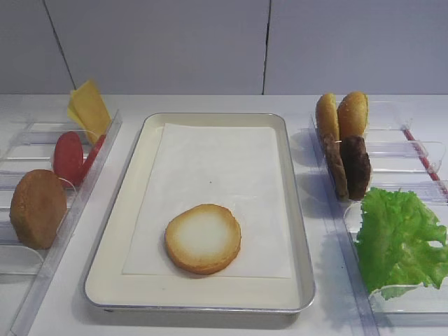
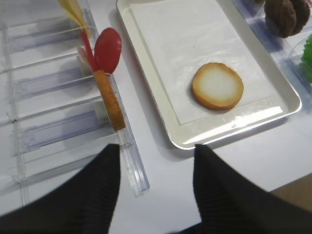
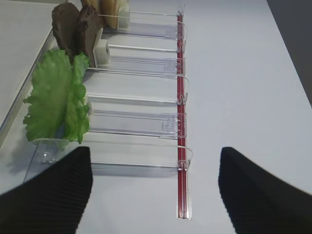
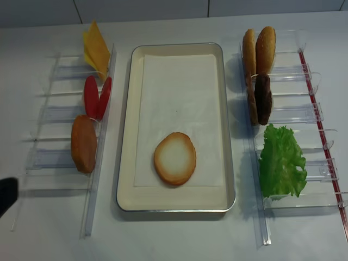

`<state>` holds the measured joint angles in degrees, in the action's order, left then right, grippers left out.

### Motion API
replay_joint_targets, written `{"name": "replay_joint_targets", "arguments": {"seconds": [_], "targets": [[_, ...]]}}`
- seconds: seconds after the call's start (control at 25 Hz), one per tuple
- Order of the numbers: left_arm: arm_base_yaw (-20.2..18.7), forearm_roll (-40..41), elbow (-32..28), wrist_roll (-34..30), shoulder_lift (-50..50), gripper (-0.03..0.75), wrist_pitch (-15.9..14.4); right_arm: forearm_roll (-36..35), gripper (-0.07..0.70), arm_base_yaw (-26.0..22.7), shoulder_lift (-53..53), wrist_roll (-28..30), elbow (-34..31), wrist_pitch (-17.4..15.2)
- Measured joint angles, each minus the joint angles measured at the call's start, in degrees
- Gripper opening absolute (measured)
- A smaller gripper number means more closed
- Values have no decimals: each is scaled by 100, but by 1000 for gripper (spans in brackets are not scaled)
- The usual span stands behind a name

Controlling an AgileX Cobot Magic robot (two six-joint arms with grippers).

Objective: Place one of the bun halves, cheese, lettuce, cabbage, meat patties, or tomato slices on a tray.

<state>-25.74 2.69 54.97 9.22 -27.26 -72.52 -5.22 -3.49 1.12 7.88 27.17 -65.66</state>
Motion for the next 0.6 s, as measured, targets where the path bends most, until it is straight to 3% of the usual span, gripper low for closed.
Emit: {"name": "replay_joint_targets", "arguments": {"seconds": [0.2, 0.6], "targets": [[0, 0, -324, -48, 755, 298, -23, 0, 533, 0, 0, 2, 0, 0], [0, 129, -1828, -365, 2155, 290, -45, 0, 533, 0, 0, -32, 0, 0]]}}
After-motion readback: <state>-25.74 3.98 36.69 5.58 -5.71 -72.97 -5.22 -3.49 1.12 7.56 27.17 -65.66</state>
